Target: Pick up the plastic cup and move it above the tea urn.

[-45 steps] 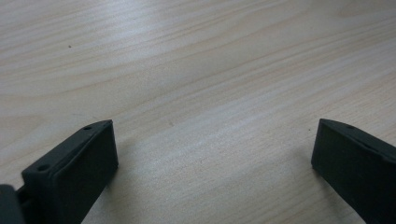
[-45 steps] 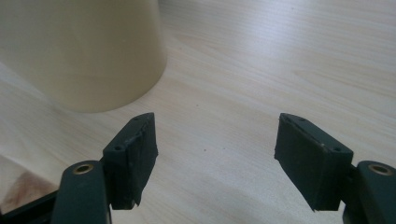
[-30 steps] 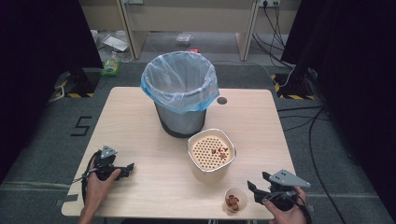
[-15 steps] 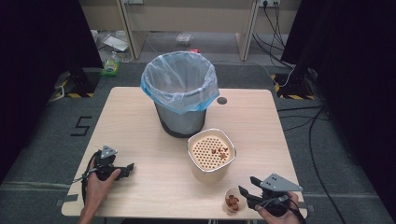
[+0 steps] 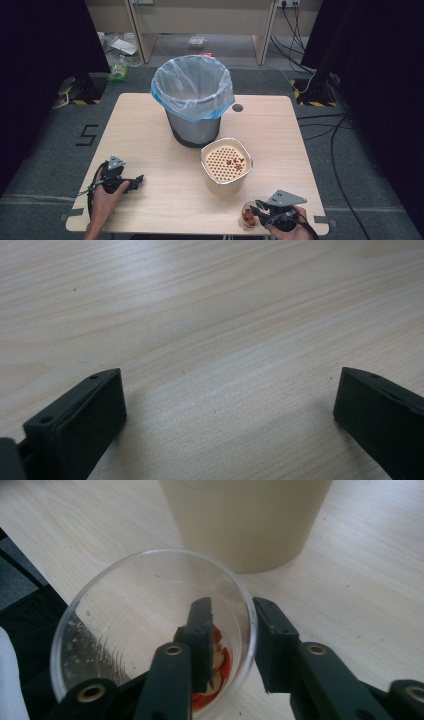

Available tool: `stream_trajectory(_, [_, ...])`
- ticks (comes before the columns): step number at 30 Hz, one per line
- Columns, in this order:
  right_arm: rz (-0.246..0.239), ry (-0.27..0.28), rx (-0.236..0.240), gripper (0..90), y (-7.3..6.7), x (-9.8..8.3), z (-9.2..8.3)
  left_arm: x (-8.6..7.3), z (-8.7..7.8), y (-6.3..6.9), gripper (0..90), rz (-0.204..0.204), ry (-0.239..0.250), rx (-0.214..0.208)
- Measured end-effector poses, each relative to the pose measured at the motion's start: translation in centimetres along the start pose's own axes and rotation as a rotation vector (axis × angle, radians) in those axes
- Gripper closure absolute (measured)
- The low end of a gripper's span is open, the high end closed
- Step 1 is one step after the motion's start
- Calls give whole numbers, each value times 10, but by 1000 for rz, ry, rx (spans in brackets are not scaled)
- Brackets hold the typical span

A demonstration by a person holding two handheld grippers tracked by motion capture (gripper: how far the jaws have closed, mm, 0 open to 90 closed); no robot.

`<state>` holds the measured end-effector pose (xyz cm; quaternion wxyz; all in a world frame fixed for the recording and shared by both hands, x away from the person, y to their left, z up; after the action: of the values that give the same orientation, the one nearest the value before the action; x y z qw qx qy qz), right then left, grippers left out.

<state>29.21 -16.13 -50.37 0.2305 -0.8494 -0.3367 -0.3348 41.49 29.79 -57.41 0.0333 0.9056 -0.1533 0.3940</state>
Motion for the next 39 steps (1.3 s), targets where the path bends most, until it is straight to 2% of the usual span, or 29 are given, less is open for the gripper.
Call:
stream_trajectory(4, [2, -2, 20, 774, -1, -2, 1, 0, 0, 0, 0, 0, 0, 0])
stream_trajectory(8, [-30, 23, 35, 856, -3, 1, -4, 0, 0, 0, 0, 0, 0, 0])
stream_trajectory(10, [-44, 30, 32, 871, -2, 2, -5, 0, 0, 0, 0, 0, 0, 0])
stream_trajectory(11, [-69, 29, 4, 876, 2, 3, -8, 0, 0, 0, 0, 1, -1, 0])
stream_trajectory(15, [-68, 53, -23, 877, 11, 5, -13, 0, 0, 0, 0, 1, -1, 0])
stream_trajectory(16, [-73, 70, -57, 878, 21, 10, -19, 0, 0, 0, 0, 1, 0, 0])
stream_trajectory(17, [-73, 70, -57, 878, 21, 10, -19, 0, 0, 0, 0, 1, 0, 0])
stream_trajectory(19, [-85, 83, -114, 877, 36, 16, -26, 0, 0, 0, 0, 1, 0, 0])
stream_trajectory(24, [-117, 84, -195, 878, 57, 29, -30, 0, 0, 0, 0, 0, 0, 0])
stream_trajectory(31, [-143, 99, -266, 877, 81, 51, -30, 0, 0, 0, 0, 0, 0, 0])
stream_trajectory(33, [-143, 101, -273, 877, 84, 54, -30, 0, 0, 0, 0, 1, -1, 0])
stream_trajectory(34, [-150, 112, -291, 877, 90, 62, -30, 0, 0, 0, 0, 0, -1, 0])
stream_trajectory(39, [-168, 130, -326, 877, 102, 77, -32, 0, 0, 0, 0, 1, 0, 0])
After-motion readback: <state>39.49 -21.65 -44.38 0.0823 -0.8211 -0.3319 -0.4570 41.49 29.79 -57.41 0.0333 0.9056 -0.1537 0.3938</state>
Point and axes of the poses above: each handheld gripper's, and its own axes: z roughly forward along the jaws, x roughly out of its top, y roughly to its right, the point moved 7 cm from there along z, roughly forward along the jaws, and after that the axes turned 7 degrees about x, right-handed, at the moved point
